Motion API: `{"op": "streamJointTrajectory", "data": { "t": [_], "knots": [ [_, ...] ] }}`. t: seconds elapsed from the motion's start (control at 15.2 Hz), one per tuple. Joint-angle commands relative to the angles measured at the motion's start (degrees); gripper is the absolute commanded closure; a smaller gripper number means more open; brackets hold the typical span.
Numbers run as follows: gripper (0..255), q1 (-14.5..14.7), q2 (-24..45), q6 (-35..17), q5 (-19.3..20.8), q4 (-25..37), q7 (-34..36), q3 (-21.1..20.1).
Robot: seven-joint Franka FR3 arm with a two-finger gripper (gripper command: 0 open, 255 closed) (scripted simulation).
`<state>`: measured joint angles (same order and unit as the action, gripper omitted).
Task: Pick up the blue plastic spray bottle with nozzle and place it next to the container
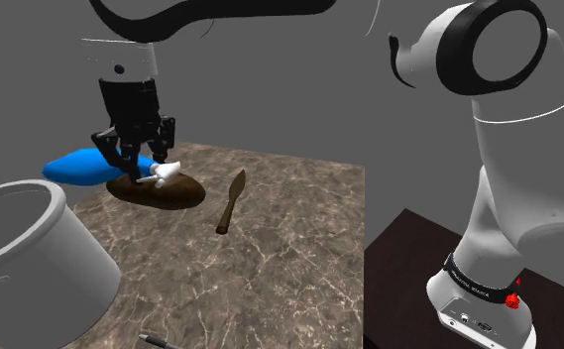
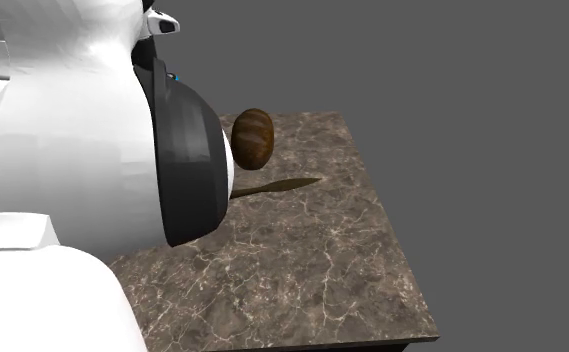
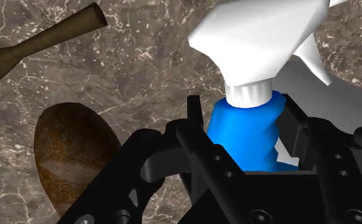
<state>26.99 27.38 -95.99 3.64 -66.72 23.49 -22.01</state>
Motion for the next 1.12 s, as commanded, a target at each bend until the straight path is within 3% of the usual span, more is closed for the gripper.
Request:
{"op": "streamJointTrajectory", "data": {
  "t": [0.0, 1.06],
  "knots": [
    [255, -0.06, -0.11, -1.61, -0.09, -1.65, -0.07, -0.07],
    [255, -1.3, -0.56, -14.19, -0.27, -14.8, -0.74, 0.2]
  ]
}}
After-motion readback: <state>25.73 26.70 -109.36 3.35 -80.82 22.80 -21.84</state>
